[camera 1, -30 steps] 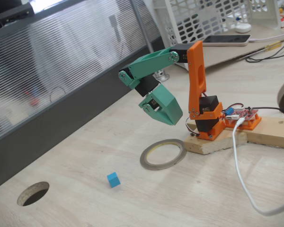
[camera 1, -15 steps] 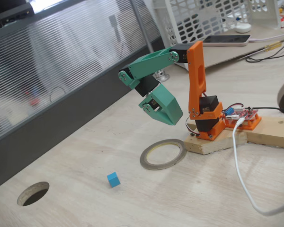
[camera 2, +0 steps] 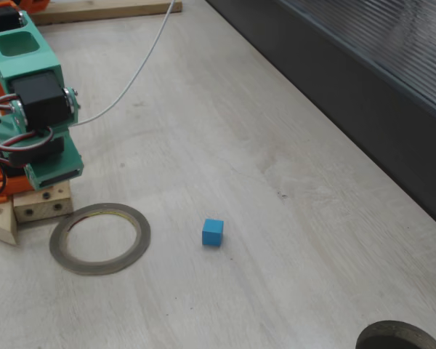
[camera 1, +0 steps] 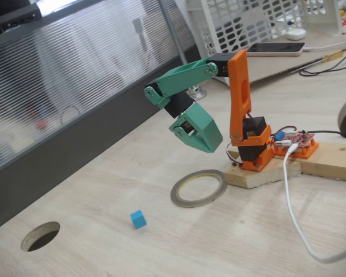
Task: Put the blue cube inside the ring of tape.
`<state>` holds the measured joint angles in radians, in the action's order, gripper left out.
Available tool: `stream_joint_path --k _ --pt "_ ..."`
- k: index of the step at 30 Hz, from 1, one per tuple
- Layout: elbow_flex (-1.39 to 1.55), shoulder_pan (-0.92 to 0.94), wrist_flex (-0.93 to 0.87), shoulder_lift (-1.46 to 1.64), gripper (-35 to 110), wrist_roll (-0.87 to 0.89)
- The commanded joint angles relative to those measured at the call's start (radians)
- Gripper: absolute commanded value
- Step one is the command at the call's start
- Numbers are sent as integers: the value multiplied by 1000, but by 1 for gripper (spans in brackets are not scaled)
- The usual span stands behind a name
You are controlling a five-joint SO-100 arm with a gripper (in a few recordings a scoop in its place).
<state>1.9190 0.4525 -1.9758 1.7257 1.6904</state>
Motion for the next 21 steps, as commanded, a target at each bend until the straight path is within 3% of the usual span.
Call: stream_joint_path --k 1,21 --pt "17 3 -18 17 0 11" --pt "3 -38 -20 31 0 12"
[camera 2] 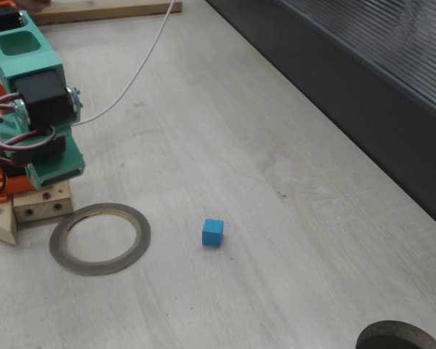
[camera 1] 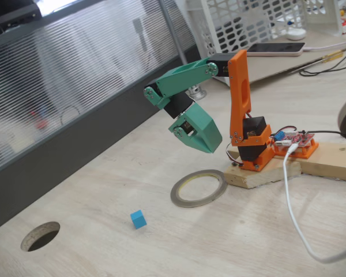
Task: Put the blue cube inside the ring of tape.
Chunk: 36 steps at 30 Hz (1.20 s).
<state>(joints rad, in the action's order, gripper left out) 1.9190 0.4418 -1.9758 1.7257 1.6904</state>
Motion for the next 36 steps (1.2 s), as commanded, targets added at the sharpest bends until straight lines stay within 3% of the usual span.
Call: stream_joint_path --k 1,11,16,21,27,36 --pt "3 -61 -20 32 0 12" --pt "3 -457 -20 32 0 12" --pt "-40 -472 -17 32 0 12" --pt "-333 -472 -15 6 0 12" --pt "-612 -472 -15 -291 0 12" --pt "-854 -474 54 -456 0 12"
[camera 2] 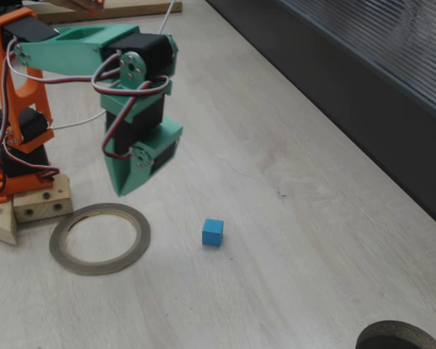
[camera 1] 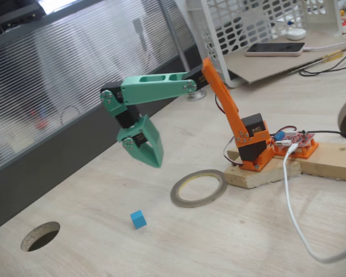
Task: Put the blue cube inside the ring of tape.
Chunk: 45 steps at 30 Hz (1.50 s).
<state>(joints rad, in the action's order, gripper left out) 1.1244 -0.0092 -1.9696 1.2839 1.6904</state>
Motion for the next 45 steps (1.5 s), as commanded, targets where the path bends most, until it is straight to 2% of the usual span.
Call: stream_joint_path --k 1,7,11,19,45 --pt "-63 -23 91 -28 0 12" --pt "-54 -55 348 -40 0 12" --pt "-52 -156 423 -40 0 12" --pt "-52 -264 425 -40 0 14" --pt "-52 -268 423 -146 0 12"
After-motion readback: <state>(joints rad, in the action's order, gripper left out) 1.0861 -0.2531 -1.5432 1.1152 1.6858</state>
